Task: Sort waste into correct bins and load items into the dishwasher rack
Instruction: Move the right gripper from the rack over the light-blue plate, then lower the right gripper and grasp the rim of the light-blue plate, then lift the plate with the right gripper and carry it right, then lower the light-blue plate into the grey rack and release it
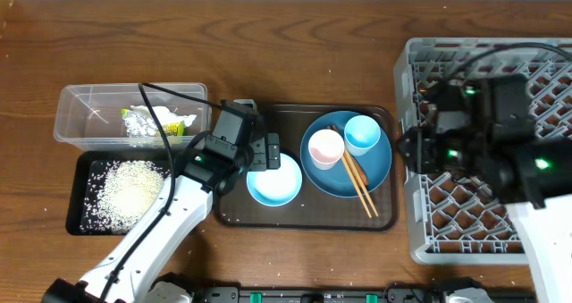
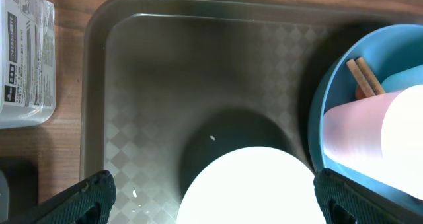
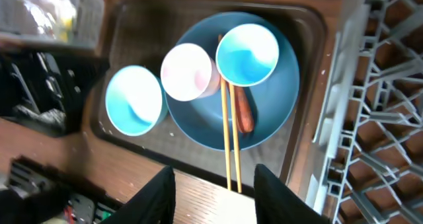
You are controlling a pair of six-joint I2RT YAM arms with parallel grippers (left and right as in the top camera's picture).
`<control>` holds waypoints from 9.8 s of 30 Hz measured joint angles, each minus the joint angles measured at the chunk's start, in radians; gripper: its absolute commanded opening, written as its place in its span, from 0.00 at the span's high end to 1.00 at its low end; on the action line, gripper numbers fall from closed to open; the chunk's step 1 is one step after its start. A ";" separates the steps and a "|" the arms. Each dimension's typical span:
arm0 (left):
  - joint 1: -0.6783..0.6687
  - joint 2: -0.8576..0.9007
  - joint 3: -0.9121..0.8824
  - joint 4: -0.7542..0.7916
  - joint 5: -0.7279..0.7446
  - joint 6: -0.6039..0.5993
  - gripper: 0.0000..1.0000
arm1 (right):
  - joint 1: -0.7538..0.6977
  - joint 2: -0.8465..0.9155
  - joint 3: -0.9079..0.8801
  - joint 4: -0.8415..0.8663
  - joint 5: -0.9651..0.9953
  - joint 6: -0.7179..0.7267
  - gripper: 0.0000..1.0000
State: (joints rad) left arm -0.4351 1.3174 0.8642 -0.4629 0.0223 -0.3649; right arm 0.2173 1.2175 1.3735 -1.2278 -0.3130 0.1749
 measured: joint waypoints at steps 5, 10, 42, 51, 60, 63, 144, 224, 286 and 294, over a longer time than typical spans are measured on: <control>0.000 0.000 0.000 0.000 -0.035 0.000 0.01 | 0.087 0.090 0.000 0.031 0.076 -0.001 0.78; 0.000 0.000 0.000 0.000 -0.082 0.000 0.00 | 0.139 0.185 0.000 0.073 0.162 0.004 0.77; 0.000 0.000 0.000 0.000 -0.140 0.002 0.01 | 0.449 0.633 0.000 0.357 0.163 0.071 0.73; 0.000 0.000 0.000 0.000 -0.142 0.002 0.01 | 0.450 0.633 0.000 0.358 0.164 0.071 0.72; 0.000 0.000 0.000 0.000 -0.142 0.002 0.01 | 0.447 0.633 0.019 0.348 0.180 0.077 0.59; 0.000 0.000 0.000 0.000 -0.142 0.002 0.01 | 0.444 0.627 0.060 0.328 0.180 0.077 0.51; -0.001 -0.126 -0.186 -0.056 0.136 -0.147 0.94 | 0.431 0.382 0.165 -0.050 0.182 0.080 0.06; -0.001 -0.303 -0.186 -0.053 0.128 -0.083 0.21 | 0.224 0.582 0.312 0.190 1.301 0.162 0.99; -0.001 -0.280 -0.186 -0.049 0.082 -0.083 0.18 | -0.197 1.054 0.329 0.980 1.633 -0.792 0.01; -0.001 -0.280 -0.186 -0.049 0.082 -0.083 0.18 | -0.118 1.054 0.329 0.932 1.635 -0.792 0.01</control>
State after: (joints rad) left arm -0.4358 1.0370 0.6785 -0.5121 0.1047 -0.4477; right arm 0.0990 2.2711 1.7023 -0.2958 1.3224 -0.6167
